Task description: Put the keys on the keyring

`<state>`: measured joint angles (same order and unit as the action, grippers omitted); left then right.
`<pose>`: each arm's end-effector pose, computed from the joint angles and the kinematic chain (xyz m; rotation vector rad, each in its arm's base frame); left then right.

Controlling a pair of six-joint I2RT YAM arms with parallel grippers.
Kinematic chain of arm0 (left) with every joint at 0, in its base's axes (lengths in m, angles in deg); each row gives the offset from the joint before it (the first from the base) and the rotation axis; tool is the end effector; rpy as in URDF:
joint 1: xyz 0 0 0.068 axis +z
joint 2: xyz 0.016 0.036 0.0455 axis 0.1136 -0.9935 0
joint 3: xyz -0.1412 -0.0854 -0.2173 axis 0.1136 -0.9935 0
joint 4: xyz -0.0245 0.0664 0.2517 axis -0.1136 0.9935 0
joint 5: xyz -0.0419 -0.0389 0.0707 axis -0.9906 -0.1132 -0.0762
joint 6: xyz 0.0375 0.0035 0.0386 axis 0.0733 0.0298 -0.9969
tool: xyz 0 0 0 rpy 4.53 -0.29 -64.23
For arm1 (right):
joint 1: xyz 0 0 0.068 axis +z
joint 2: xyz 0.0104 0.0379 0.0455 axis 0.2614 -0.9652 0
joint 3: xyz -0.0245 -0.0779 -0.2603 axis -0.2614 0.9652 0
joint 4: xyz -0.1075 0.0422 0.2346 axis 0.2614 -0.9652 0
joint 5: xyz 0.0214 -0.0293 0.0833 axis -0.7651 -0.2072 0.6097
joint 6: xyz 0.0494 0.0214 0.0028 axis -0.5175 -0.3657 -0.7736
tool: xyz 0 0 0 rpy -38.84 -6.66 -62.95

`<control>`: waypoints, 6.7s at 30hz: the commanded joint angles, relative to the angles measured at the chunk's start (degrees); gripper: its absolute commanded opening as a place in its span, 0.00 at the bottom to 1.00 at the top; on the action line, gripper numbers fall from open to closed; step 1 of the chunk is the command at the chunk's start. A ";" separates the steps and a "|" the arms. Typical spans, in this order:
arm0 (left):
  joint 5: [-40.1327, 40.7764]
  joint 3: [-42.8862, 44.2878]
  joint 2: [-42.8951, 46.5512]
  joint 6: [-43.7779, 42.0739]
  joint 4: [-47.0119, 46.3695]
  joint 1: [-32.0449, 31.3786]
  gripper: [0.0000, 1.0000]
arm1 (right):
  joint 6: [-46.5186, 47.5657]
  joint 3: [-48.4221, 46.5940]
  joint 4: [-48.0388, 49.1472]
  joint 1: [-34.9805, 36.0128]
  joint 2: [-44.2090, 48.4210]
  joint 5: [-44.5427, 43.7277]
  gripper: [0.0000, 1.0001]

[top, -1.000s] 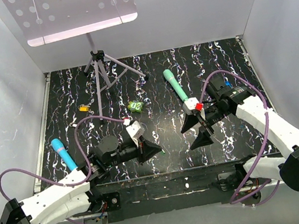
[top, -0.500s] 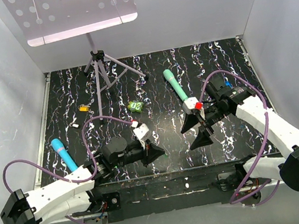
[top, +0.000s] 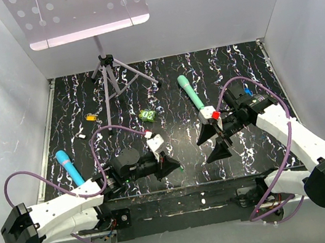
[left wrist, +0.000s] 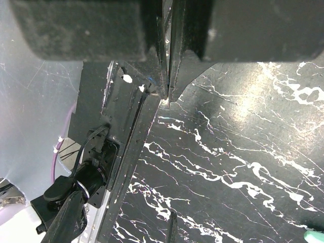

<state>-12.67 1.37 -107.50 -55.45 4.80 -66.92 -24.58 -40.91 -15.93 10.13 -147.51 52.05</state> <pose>0.0955 -0.1854 0.2372 0.9362 1.7816 -1.1106 0.1661 0.1140 0.2947 -1.6818 1.4590 1.2188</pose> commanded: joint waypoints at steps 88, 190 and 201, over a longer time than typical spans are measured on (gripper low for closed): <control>2.38 -1.87 1.23 -3.56 -12.72 -2.53 0.00 | -6.81 -4.78 10.06 12.60 -7.86 -1.60 0.42; -3.42 -3.90 -7.20 -1.98 -28.27 -2.44 0.41 | -6.99 -20.60 -11.74 19.72 -18.58 -16.37 0.01; -2.63 -3.72 -7.73 -1.80 -29.07 -2.53 0.31 | -6.81 -20.60 -11.91 19.72 -18.93 -15.75 0.01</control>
<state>-15.36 -4.14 -115.87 -57.14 -22.79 -69.35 -31.03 -59.10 -26.70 29.56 -165.97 34.32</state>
